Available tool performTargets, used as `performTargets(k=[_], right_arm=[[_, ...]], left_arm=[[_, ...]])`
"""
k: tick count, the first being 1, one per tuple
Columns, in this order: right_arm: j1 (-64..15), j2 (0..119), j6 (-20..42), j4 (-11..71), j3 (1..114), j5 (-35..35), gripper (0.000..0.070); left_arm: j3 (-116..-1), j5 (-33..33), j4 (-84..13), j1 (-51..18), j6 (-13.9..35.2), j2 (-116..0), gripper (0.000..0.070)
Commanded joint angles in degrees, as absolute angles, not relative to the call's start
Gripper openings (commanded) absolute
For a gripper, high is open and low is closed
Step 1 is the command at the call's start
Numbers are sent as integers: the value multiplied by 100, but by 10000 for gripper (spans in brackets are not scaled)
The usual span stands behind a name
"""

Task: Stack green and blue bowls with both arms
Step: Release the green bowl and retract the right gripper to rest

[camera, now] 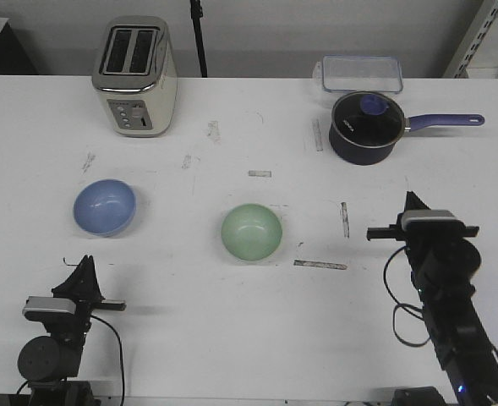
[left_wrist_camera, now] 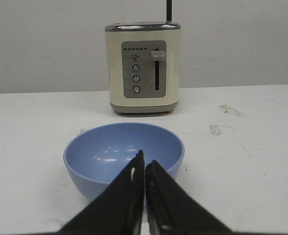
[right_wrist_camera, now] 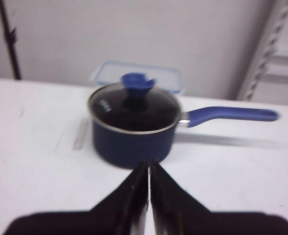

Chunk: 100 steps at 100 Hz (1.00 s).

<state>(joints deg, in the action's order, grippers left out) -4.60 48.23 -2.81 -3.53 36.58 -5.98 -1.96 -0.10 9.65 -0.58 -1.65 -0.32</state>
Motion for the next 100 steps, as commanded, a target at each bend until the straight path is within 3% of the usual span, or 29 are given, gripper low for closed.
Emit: performTargets(k=[1, 17, 44, 57, 100], right_arm=[[-349, 4429, -298, -611, 3291, -582, 1], [-226, 3376, -215, -604, 2526, -582, 1], [-228, 1732, 21, 742, 2265, -596, 1], [-228, 1151, 19, 895, 2265, -600, 1], [-228, 596, 16, 902, 2265, -602, 1]], left_arm=[[-69, 3, 1037, -49, -213, -23, 2], [-69, 3, 1035, -49, -213, -23, 2], [-69, 3, 1035, -49, -213, -23, 2], [-69, 3, 1035, -49, -213, -23, 2], [-69, 3, 1035, -49, -213, -23, 2]])
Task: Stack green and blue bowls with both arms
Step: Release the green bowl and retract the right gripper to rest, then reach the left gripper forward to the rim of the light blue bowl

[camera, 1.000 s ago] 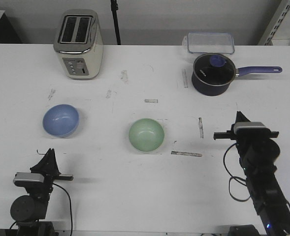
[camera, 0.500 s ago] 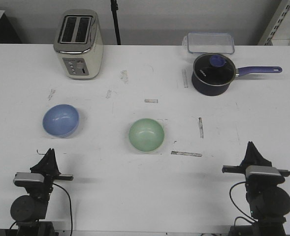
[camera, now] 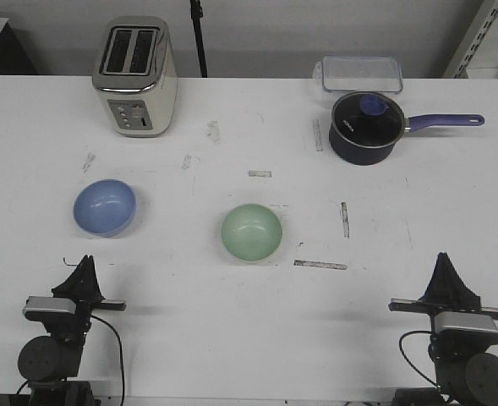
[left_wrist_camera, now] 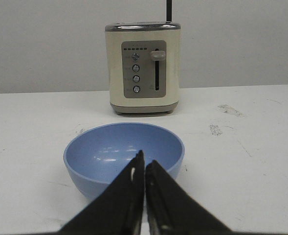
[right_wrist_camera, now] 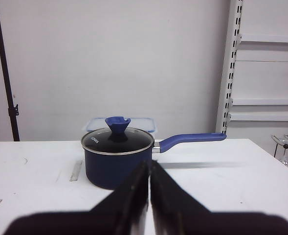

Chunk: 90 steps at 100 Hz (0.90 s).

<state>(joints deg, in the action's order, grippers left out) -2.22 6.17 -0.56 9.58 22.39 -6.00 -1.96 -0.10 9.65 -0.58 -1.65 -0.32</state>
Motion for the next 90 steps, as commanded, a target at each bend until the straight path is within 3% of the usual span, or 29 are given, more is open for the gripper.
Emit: performTargets(k=[1, 45, 61, 74, 90], right_arm=[[-228, 596, 16, 902, 2265, -602, 1], [-228, 596, 16, 902, 2265, -602, 1], [-228, 596, 19, 902, 2268, -600, 1], [-228, 596, 16, 902, 2265, -600, 1], [-228, 596, 16, 902, 2268, -600, 1]], left_arm=[[-69, 3, 1035, -49, -213, -23, 2], [-69, 3, 1092, -49, -213, -23, 2], [-78, 16, 1557, -49, -198, -25, 1], [-360, 491, 1603, -47, -196, -62, 1], [-910, 600, 1420, -47, -193, -353, 1]])
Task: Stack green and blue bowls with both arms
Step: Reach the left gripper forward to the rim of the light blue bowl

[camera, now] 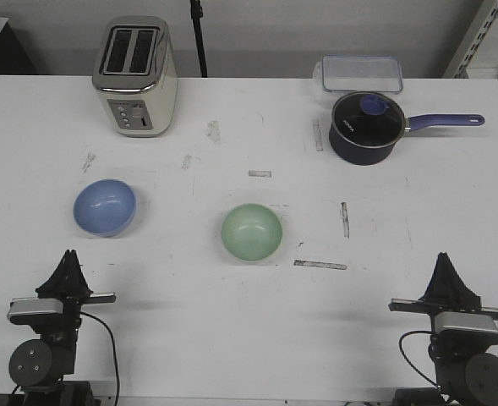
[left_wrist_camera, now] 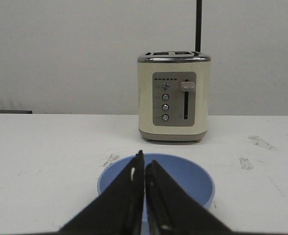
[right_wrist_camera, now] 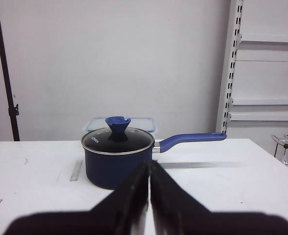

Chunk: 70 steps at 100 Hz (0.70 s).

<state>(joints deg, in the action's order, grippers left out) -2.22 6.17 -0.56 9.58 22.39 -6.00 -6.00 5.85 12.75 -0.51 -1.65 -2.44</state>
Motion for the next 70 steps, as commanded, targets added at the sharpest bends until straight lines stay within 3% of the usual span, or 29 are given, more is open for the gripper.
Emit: performTargets(k=[1, 22, 53, 70], right_arm=[[-228, 596, 16, 902, 2268, -600, 1], [-228, 596, 16, 902, 2265, -600, 1], [-228, 596, 16, 902, 2265, -600, 1], [-228, 596, 16, 902, 2268, -600, 1]], left_arm=[[-952, 600, 1420, -47, -193, -386, 1], [-1966, 574, 1142, -49, -187, -1496, 1], [-3660, -167, 976, -49, -189, -4075, 1], [-4713, -178, 95, -49, -189, -5367, 1]])
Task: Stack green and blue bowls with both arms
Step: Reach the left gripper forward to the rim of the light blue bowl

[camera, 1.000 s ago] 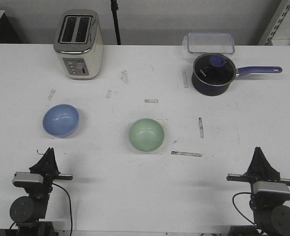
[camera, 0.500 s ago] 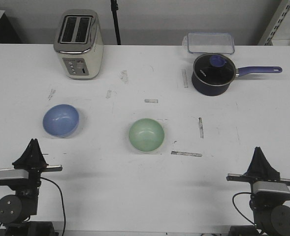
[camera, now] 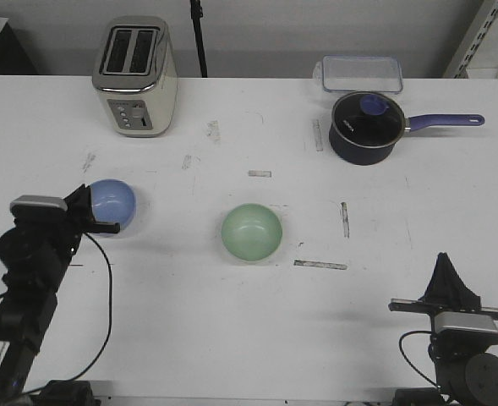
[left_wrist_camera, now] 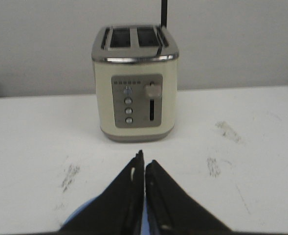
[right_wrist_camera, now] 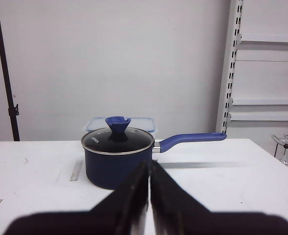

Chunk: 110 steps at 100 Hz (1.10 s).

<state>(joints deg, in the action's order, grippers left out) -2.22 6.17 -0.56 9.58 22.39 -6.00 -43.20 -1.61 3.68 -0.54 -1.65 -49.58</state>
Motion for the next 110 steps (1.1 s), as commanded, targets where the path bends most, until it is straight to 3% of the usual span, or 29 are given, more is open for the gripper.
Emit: performTargets(k=[1, 26, 53, 83, 87, 101, 110], right_arm=[[-228, 596, 16, 902, 2268, -602, 1], [-228, 596, 16, 902, 2265, -600, 1], [-228, 596, 16, 902, 2268, -600, 1], [-228, 596, 16, 902, 2265, -600, 1], [-228, 596, 16, 902, 2268, -600, 1], [-228, 596, 16, 902, 2268, -600, 1], [-228, 596, 16, 902, 2268, -600, 1]], left_arm=[[-4770, -176, 27, -49, -191, -5435, 1], [-6340, -174, -1741, 21, -132, -7011, 1], [-8208, -239, -3997, 609, 1660, -8289, 2], [-8549, -1664, -4777, 1728, 1763, -8759, 7], [-8549, -1662, -4823, 1846, 1761, -8812, 33], [-8549, -1658, -4987, 2097, 1741, -9011, 245], [-8541, -1656, -5033, 2115, 1737, -9129, 277]])
